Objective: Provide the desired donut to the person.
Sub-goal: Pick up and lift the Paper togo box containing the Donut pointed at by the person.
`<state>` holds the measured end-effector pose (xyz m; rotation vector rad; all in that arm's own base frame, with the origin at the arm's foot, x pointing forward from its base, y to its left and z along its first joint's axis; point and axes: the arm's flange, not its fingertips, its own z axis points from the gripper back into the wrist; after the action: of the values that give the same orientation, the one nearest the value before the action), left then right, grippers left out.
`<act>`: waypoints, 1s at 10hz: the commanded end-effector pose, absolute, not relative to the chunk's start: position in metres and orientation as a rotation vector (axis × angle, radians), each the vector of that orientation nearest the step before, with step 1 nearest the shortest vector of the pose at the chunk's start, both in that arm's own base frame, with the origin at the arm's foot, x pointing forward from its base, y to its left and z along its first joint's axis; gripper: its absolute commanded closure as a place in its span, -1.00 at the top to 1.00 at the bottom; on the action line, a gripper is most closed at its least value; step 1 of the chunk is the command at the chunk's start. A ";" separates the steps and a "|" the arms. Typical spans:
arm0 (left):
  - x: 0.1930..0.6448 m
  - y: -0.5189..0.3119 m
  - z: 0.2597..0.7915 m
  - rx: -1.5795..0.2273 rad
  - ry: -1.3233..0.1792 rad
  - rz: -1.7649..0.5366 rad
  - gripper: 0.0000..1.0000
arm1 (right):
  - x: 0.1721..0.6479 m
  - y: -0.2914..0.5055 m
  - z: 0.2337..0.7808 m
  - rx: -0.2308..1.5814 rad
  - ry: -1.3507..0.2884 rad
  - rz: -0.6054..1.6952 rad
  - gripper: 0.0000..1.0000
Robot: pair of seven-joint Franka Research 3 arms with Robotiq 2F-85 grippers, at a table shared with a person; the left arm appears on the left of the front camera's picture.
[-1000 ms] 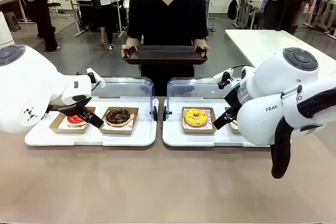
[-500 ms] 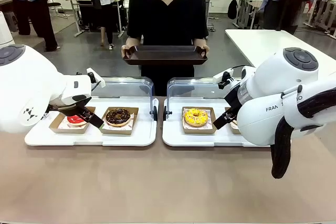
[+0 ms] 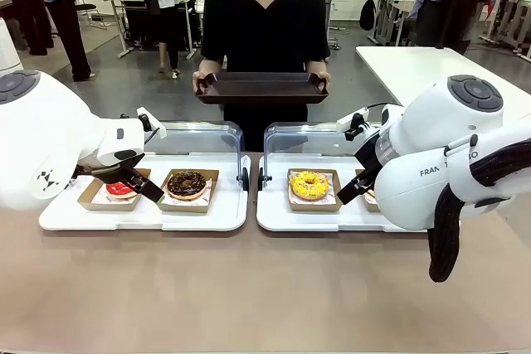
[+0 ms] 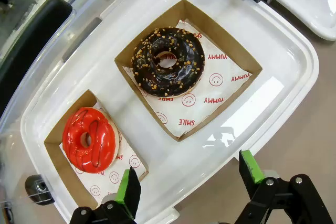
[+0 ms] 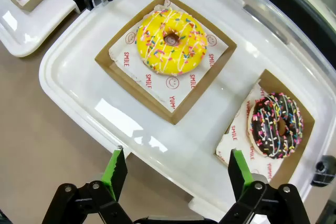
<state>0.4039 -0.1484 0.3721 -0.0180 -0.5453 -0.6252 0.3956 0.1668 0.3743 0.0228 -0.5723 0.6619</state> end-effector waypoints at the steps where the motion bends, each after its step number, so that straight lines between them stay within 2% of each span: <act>1: 0.404 -0.148 0.372 -0.018 -0.545 -0.625 1.00 | 0.396 0.167 0.374 0.023 -0.572 0.662 1.00; 2: 0.404 -0.148 0.372 -0.018 -0.545 -0.625 1.00 | 0.396 0.167 0.374 0.023 -0.572 0.662 1.00; 4: 0.394 -0.147 0.395 -0.052 -0.445 -0.694 1.00 | 0.378 0.163 0.406 0.006 -0.629 0.671 1.00; 7: 0.366 -0.144 0.480 0.005 -0.494 -0.751 1.00 | 0.335 0.158 0.490 -0.055 -0.596 0.733 1.00; 10: 0.364 -0.143 0.560 0.050 -0.545 -0.735 1.00 | 0.325 0.157 0.563 -0.131 -0.517 0.697 1.00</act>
<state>0.3569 -0.1416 0.5498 0.0099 -0.5523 -0.7267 0.3178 0.1496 0.5462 -0.0820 -0.5666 0.7191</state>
